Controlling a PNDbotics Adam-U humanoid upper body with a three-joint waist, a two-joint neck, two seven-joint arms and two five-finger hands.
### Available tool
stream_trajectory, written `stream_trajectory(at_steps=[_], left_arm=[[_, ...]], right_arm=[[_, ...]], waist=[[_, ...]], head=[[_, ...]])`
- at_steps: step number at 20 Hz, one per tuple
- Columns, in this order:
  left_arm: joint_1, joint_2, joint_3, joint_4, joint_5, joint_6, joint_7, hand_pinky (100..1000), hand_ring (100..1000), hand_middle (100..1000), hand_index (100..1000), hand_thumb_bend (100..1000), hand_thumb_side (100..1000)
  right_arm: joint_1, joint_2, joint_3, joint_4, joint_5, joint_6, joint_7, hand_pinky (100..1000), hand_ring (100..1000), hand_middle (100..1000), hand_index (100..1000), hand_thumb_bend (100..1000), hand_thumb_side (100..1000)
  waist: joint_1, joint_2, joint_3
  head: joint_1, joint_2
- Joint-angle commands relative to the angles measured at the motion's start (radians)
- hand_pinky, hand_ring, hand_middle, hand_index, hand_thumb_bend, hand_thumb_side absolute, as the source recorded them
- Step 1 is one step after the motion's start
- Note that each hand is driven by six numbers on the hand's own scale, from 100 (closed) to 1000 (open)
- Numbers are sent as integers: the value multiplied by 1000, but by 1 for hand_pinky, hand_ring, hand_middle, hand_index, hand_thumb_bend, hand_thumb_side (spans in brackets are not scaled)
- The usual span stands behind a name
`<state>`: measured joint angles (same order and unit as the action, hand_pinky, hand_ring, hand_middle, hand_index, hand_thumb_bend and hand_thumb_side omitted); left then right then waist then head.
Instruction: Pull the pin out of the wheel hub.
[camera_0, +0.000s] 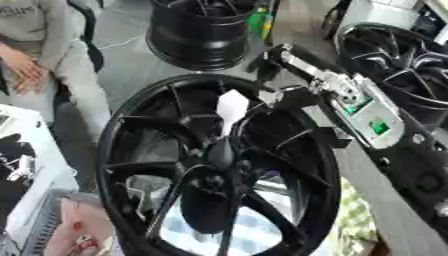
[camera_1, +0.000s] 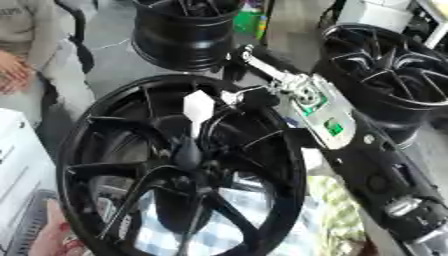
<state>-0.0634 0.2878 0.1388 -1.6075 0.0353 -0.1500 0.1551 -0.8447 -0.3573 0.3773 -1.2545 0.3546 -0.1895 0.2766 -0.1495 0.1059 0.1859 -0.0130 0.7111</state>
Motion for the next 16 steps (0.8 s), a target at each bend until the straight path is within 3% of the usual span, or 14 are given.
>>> stream_trajectory(at_steps=[1, 6, 16], left_arm=[[-8, 6, -1, -15, 4, -1, -3, 712, 702, 629, 780, 164, 354], [-9, 5, -3, -14, 4, -1, -5, 712, 702, 629, 780, 162, 354], [-16, 3, -10, -13, 7, -1, -12, 713, 703, 629, 780, 160, 355]], right_arm=[[-25, -31, 7, -24, 19, -1, 52, 731, 801, 841, 977, 100, 420], [-30, -19, 19, -41, 103, 13, 145, 762, 846, 881, 995, 100, 487], [-59, 54, 52, -45, 197, 3, 222, 782, 864, 880, 995, 100, 548]], waist=[[9, -10, 0], [9, -10, 2], [12, -8, 19]], head=[[-4, -7], [-6, -8], [-21, -10]])
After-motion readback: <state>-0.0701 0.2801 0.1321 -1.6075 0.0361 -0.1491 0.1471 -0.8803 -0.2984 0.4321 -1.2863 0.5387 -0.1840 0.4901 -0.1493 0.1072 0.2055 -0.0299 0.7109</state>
